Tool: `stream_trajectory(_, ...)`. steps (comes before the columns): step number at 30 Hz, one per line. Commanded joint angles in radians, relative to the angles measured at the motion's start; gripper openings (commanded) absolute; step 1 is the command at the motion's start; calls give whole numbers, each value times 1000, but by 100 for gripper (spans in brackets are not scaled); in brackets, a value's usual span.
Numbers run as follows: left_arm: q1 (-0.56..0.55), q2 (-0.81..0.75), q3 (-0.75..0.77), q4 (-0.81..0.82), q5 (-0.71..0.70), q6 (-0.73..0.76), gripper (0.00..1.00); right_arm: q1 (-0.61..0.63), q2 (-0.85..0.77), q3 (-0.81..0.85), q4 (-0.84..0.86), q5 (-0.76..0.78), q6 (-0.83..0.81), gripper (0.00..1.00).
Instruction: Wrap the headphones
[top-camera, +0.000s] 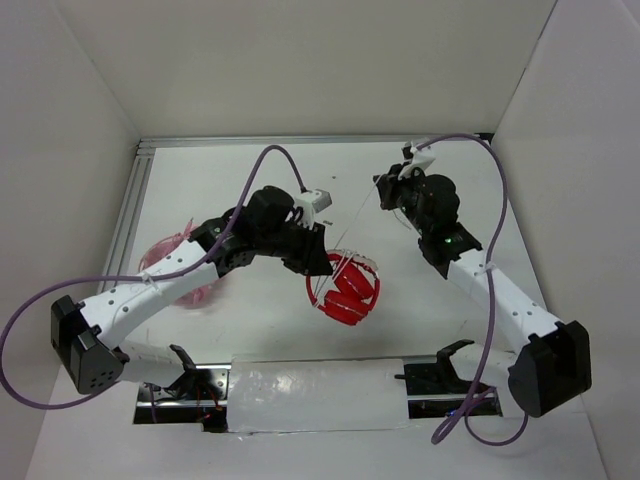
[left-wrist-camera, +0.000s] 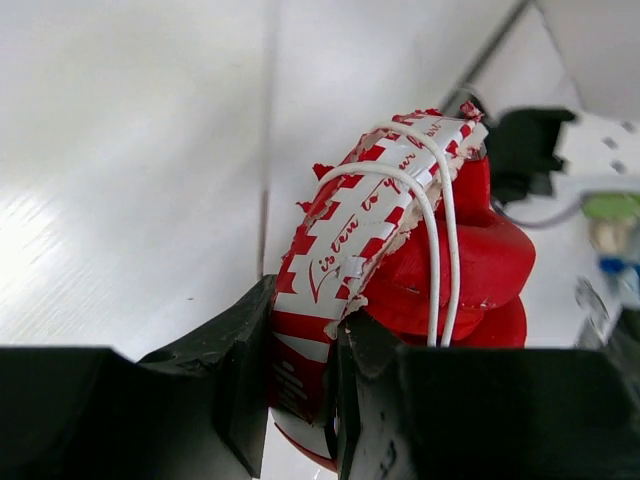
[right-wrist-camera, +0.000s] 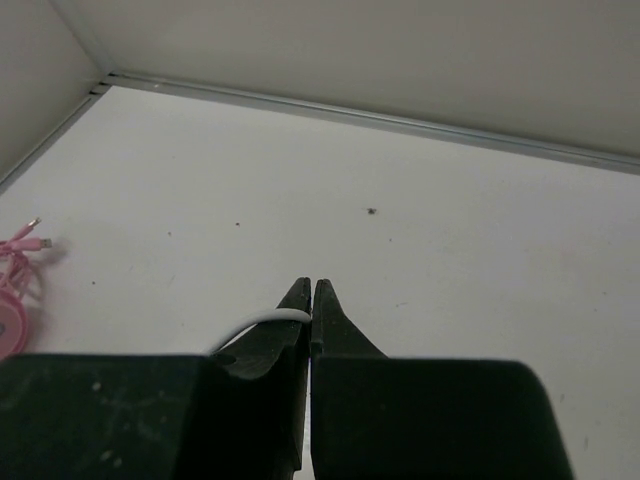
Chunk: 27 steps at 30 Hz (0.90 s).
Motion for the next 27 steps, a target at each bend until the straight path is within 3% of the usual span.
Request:
stream_trajectory(1,-7,-25,-3,3,-169,-92,0,-7,-68,81,-189,104,-64,0)
stream_trajectory(7,-4,48,5,-61,-335,-149,0,97,-146,143,-353,130,-97,0)
stream_trajectory(9,2,79,26,-99,-372,-179,0,169,-143,209,-485,146,-72,0)
stream_trajectory(15,88,120,23,-90,-372,-272,0,303,-137,279,-694,132,54,0)
stream_trajectory(19,142,129,66,-98,-421,-328,0,367,-195,243,-707,34,101,0)
stream_trajectory(27,212,179,235,-124,-504,-407,0,490,-277,86,-506,-342,152,0)
